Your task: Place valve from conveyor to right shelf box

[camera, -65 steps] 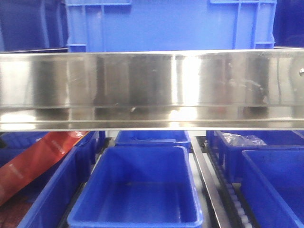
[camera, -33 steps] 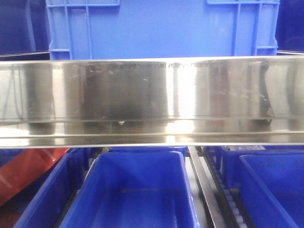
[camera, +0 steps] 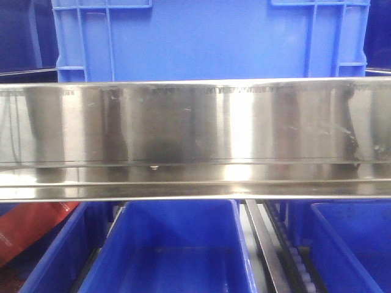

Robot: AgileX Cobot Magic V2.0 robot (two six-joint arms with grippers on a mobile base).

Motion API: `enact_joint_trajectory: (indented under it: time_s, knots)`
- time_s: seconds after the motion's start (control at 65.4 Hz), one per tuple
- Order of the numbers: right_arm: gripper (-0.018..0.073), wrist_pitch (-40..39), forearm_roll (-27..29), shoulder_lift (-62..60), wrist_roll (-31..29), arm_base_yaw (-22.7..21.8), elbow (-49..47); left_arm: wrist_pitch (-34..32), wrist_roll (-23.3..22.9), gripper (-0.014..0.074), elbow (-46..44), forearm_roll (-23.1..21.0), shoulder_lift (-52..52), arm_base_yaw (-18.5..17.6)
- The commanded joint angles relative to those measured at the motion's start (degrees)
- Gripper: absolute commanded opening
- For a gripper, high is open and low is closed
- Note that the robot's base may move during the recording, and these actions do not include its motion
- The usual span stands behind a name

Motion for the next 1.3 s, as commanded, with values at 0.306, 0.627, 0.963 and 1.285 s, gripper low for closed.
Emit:
enact_joint_trajectory:
  time_s: [0.306, 0.627, 0.963, 1.285]
  knots:
    - [-0.0154, -4.2, -0.3, -0.6, -0.1, 0.0, -0.9, -3.1, -0.4, -0.0111, -0.8, -0.5, -0.5, -0.3]
    - [-0.0154, -7.2, -0.3, -0.6, -0.1, -0.1, -0.9, -3.2, -0.4, -0.0111, -0.8, -0.5, -0.5, -0.3]
    - [-0.0154, -9.7, -0.2, -0.6, -0.1, -0.1, -0.9, -5.2, -0.4, -0.0111, -0.8, -0.6, -0.5, -0.3]
    - [-0.0154, -12.7, 2.0, 2.6, -0.1, 2.6, -7.2, -10.9, 0.0, -0.0111, -6.1, 0.6, 3.3, -6.4]
